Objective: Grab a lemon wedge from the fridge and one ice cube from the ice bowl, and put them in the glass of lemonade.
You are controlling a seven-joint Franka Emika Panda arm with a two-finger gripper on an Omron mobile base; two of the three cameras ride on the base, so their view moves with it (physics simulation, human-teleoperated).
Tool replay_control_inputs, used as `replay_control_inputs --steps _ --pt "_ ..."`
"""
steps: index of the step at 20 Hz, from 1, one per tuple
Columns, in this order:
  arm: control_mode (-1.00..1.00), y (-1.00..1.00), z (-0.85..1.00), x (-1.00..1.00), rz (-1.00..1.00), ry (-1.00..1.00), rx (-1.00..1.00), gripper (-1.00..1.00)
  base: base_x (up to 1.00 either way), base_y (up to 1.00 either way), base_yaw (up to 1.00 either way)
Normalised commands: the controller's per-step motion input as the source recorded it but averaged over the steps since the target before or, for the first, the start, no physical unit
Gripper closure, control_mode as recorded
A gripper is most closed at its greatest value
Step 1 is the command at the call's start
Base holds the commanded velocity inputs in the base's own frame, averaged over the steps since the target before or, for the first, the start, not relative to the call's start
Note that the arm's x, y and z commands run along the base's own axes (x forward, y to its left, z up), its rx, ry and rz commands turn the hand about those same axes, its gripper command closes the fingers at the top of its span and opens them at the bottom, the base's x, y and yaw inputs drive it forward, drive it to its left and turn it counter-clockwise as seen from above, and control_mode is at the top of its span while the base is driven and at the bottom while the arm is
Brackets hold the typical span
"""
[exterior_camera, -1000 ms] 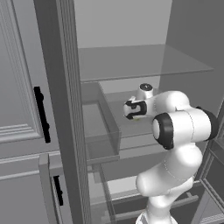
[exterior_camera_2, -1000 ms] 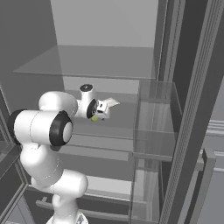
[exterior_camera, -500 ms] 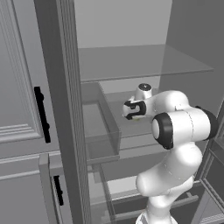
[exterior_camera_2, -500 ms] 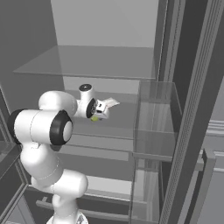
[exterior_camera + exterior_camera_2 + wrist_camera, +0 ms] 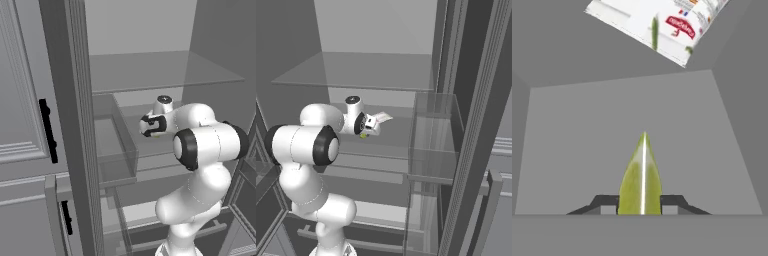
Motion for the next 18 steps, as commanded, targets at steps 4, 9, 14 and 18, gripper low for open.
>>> replay_control_inputs --steps 4,9,14,18 --pt "-1.0 -0.11 0.33 -0.47 -0.02 -0.01 0.0 1.0 0.0 0.0 0.0" --pt "-1.0 -0.3 0.85 -0.87 0.0 -0.01 0.0 1.0 0.0 0.0 0.0" --pt "-1.0 -0.16 0.87 -0.95 0.0 0.0 0.0 1.0 0.0 0.0 0.0" --pt "-1.0 0.0 0.62 -1.0 0.02 -0.04 0.0 1.0 0.0 0.0 0.0"
